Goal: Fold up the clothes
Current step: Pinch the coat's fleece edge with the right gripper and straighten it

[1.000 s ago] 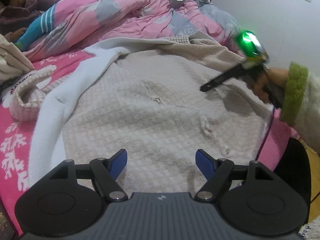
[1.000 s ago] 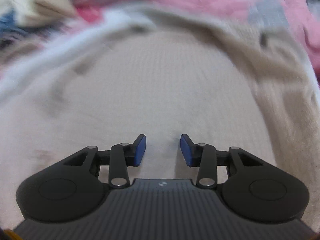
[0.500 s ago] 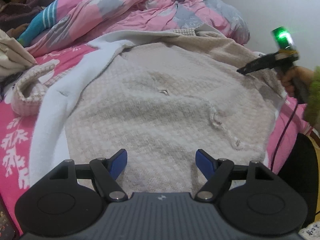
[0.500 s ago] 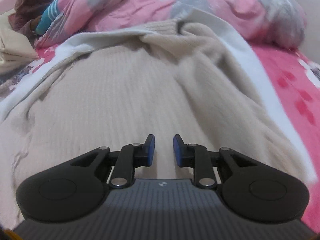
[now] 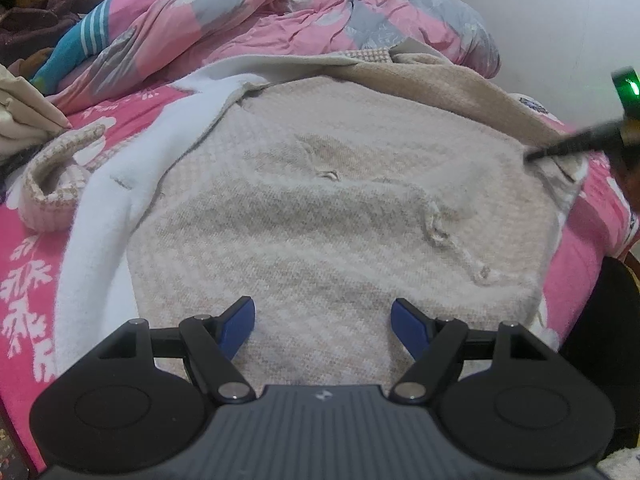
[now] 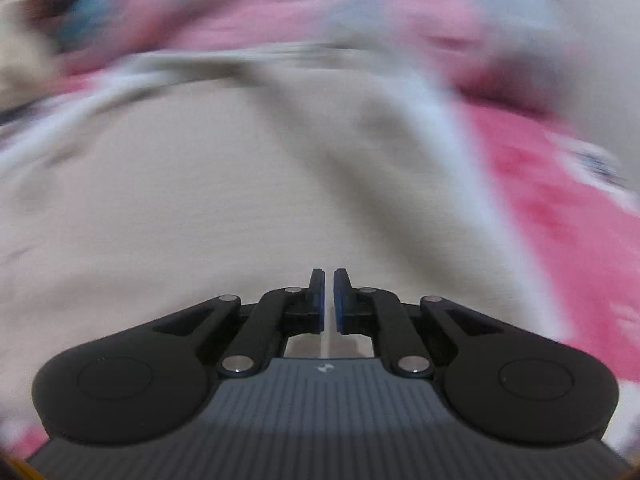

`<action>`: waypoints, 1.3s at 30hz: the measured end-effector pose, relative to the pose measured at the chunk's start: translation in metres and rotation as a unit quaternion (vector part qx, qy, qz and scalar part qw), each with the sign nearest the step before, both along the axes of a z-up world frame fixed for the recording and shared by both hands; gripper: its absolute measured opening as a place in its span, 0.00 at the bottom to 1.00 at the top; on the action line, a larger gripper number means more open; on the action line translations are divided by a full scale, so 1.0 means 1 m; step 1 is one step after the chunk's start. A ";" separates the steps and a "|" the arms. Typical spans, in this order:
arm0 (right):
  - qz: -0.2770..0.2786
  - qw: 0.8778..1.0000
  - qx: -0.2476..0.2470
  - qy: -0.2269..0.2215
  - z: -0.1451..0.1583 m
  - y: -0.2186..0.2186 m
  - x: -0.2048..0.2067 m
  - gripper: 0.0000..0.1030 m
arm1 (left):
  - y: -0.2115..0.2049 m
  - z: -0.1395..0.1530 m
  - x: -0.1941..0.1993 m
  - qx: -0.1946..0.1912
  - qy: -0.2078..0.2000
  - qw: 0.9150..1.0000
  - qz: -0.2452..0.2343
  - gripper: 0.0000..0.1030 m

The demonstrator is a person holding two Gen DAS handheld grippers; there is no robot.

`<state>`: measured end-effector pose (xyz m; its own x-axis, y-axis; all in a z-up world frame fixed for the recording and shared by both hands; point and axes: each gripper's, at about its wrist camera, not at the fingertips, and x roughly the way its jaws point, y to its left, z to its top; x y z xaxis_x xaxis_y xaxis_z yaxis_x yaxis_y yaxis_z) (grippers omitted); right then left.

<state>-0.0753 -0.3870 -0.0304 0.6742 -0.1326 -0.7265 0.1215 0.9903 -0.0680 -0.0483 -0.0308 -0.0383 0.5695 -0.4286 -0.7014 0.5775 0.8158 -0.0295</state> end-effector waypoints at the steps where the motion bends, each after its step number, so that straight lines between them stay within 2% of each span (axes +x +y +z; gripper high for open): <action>1: 0.033 0.999 -0.003 0.019 -0.008 0.015 -0.003 0.06 | 0.000 0.000 0.000 0.000 0.000 1.000 0.000 0.74; 2: 0.046 0.998 -0.019 0.033 -0.015 0.023 -0.009 0.05 | 0.000 0.001 -0.001 0.000 0.000 1.000 -0.001 0.74; 3: 0.037 0.997 -0.051 0.042 -0.022 0.022 -0.019 0.05 | 0.000 0.001 -0.002 0.000 0.000 1.000 -0.004 0.74; 4: 0.015 0.996 -0.071 0.050 -0.023 0.019 -0.027 0.05 | 0.001 0.002 -0.003 0.000 -0.001 1.000 -0.006 0.74; 7: -0.073 0.991 -0.089 0.064 -0.004 0.007 -0.046 0.05 | 0.001 0.001 -0.007 0.001 -0.004 1.000 -0.014 0.74; 9: -0.049 0.997 -0.059 0.026 0.012 0.025 -0.053 0.10 | -0.001 0.000 -0.008 0.007 -0.004 1.000 -0.015 0.74; 10: -0.013 0.999 -0.031 0.001 0.017 0.040 -0.053 0.10 | -0.002 -0.001 -0.009 0.009 -0.004 1.000 -0.015 0.74; 12: 0.066 0.997 0.012 -0.032 0.018 0.075 -0.051 0.09 | -0.002 -0.001 -0.012 0.011 -0.005 1.000 -0.016 0.74; 13: 0.094 0.995 0.021 -0.023 0.011 0.091 -0.048 0.09 | -0.001 -0.001 -0.013 0.011 -0.006 1.000 -0.017 0.74; 14: 0.108 0.994 0.019 0.006 -0.001 0.101 -0.043 0.10 | 0.000 -0.001 -0.015 0.010 -0.006 1.000 -0.018 0.74; 15: 0.110 0.993 0.010 0.028 -0.012 0.105 -0.045 0.10 | 0.002 -0.001 -0.017 0.007 -0.006 1.000 -0.019 0.74; 17: 0.093 0.995 0.011 0.038 -0.019 0.104 -0.064 0.10 | 0.007 -0.003 -0.019 0.001 -0.003 1.000 -0.020 0.74; 18: 0.068 0.996 0.031 0.047 -0.013 0.098 -0.071 0.10 | 0.010 -0.003 -0.020 -0.003 -0.001 1.000 -0.019 0.74; 19: 0.043 0.997 0.030 0.052 -0.007 0.095 -0.077 0.10 | 0.014 -0.002 -0.020 -0.007 0.002 1.000 -0.018 0.74; 21: 0.009 0.999 0.004 0.051 0.005 0.093 -0.087 0.15 | 0.022 0.001 -0.023 -0.019 0.005 1.000 -0.008 0.74; 22: 0.013 0.999 0.008 0.032 0.013 0.095 -0.089 0.15 | 0.028 0.004 -0.026 -0.026 0.001 1.000 -0.001 0.74; 24: 0.033 0.998 0.056 -0.016 0.028 0.104 -0.086 0.15 | 0.042 0.011 -0.034 -0.040 -0.015 0.999 0.017 0.75; 27: 0.110 0.982 0.123 -0.089 0.040 0.145 -0.066 0.16 | 0.064 0.020 -0.044 -0.057 -0.035 0.996 0.058 0.75; 29: 0.149 0.973 0.144 -0.106 0.041 0.163 -0.048 0.16 | 0.076 0.021 -0.045 -0.059 -0.039 0.993 0.093 0.75; 33: 0.177 0.961 0.192 -0.093 0.013 0.193 -0.010 0.16 | 0.099 0.021 -0.045 -0.062 -0.039 0.985 0.157 0.74; 34: 0.177 0.961 0.196 -0.082 0.003 0.197 -0.002 0.16 | 0.104 0.020 -0.044 -0.066 -0.036 0.983 0.167 0.74; 37: 0.140 0.976 0.164 -0.025 -0.030 0.206 0.014 0.18 | 0.116 0.016 -0.039 -0.071 -0.018 0.978 0.193 0.72; 39: 0.125 0.978 0.166 -0.031 -0.038 0.206 0.013 0.21 | 0.122 0.012 -0.035 -0.071 -0.005 0.976 0.206 0.69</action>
